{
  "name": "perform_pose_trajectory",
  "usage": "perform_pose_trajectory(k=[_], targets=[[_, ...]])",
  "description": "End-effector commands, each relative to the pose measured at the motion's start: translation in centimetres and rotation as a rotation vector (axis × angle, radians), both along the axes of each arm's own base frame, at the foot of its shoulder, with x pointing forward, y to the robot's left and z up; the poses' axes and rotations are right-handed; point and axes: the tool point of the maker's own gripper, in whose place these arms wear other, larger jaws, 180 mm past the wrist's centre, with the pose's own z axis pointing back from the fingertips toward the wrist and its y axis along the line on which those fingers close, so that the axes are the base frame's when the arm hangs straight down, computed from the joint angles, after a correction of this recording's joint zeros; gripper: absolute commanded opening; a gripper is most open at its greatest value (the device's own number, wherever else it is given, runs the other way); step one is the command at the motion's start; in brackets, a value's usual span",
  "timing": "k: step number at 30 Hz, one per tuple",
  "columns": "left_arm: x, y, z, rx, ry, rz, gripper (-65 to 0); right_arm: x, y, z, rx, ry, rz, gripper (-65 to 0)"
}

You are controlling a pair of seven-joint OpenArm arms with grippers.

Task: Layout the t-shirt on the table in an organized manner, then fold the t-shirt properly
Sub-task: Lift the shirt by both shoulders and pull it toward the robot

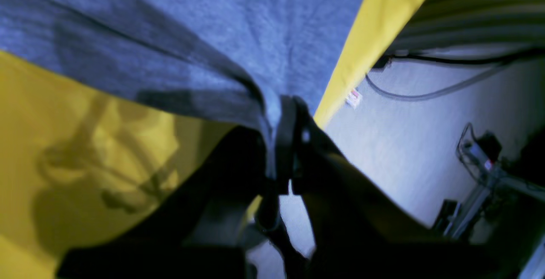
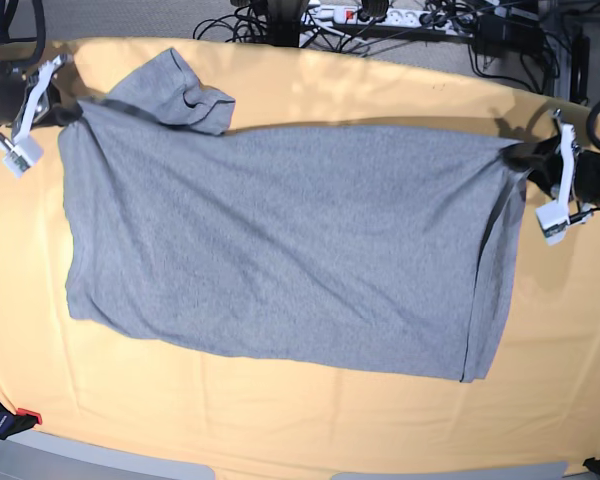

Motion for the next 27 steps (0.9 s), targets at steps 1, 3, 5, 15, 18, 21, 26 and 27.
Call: perform_pose_trajectory(k=[1, 3, 5, 15, 18, 21, 26, 27], targets=[[0.4, 0.6, 1.3, 0.019, -0.029, -0.011, -65.0, 0.2, -0.3, 0.8, -0.030, -0.016, 0.034, -65.0], [0.1, 1.1, 1.4, 0.044, -0.018, -0.016, -65.0, -0.4, -0.6, 0.8, -0.064, 0.000, 0.056, -65.0], [-0.4, 1.5, 1.4, 0.071, -0.003, -0.030, -65.0, -0.9, -0.9, 0.8, -0.103, 0.013, 0.069, -65.0], [-3.7, 1.8, 2.1, 0.187, 0.060, -0.169, -65.0, -4.7, -2.2, -0.1, -0.163, 0.161, 0.118, -65.0], [-4.6, 1.7, 2.2, 0.209, 0.078, -0.207, -65.0, -5.8, -2.3, -0.4, -0.168, 0.199, 0.128, -65.0], [-5.2, 1.9, 2.3, 0.233, 0.095, -0.233, -65.0, -6.7, -2.9, -0.7, -0.200, 0.230, 0.131, -65.0], [-6.0, 2.5, 2.3, 0.262, 0.131, -0.250, -65.0, -7.8, -3.9, -0.9, -0.275, 0.258, 0.160, -65.0], [-6.2, 2.6, 2.2, 0.267, 0.141, -0.253, -65.0, -8.0, -3.8, -0.9, -0.278, 0.263, 0.171, -65.0]])
